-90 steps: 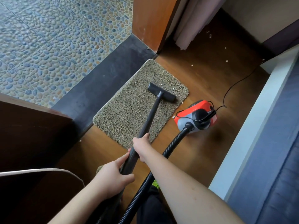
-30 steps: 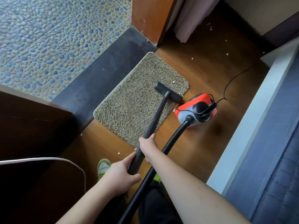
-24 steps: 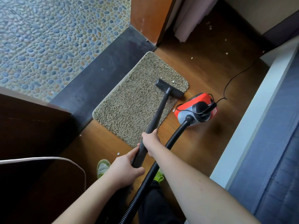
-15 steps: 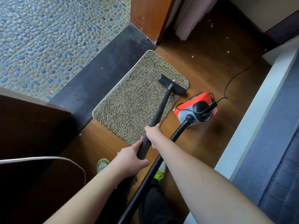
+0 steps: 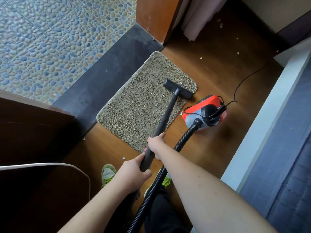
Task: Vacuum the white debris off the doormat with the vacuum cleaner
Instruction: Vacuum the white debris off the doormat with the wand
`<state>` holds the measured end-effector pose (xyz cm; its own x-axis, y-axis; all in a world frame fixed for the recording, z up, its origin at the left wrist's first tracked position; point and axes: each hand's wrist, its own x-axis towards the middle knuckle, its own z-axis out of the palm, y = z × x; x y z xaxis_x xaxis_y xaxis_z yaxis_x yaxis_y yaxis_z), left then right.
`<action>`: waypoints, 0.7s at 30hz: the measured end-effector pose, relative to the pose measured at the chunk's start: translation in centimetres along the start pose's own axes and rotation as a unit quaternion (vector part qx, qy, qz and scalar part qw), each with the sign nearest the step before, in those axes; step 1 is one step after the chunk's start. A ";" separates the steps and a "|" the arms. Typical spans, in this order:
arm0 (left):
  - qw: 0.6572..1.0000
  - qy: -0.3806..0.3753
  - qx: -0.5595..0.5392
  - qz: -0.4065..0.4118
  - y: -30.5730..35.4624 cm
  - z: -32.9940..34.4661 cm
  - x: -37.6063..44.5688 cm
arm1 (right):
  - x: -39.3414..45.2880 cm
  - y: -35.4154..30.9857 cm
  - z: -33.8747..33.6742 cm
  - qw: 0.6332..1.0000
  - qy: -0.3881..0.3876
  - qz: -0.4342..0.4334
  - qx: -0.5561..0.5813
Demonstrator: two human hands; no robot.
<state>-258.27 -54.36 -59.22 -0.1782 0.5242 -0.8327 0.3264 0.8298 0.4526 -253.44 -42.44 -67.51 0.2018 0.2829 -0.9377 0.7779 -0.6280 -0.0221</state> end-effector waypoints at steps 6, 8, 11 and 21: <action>1.000 -0.002 0.018 -0.003 -0.6 -0.5 -0.6 | -0.9 0.5 0.5 0.999 -0.010 -0.008 0.035; 1.000 -0.002 0.017 -0.006 -0.7 -0.6 -0.8 | -0.8 0.5 0.9 0.999 -0.014 -0.004 0.043; 1.000 -0.004 0.019 -0.003 -0.8 -0.8 -1.0 | -0.2 0.6 1.4 0.998 -0.012 -0.006 0.067; 0.999 -0.039 -0.028 0.019 2.7 -1.8 -1.3 | 0.7 0.1 -0.8 0.995 -0.009 -0.057 0.087</action>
<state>-258.81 -52.40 -56.33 -0.0934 0.5405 -0.8362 0.2796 0.8203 0.4990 -252.76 -41.67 -67.91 0.1064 0.3470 -0.9318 0.6805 -0.7087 -0.1863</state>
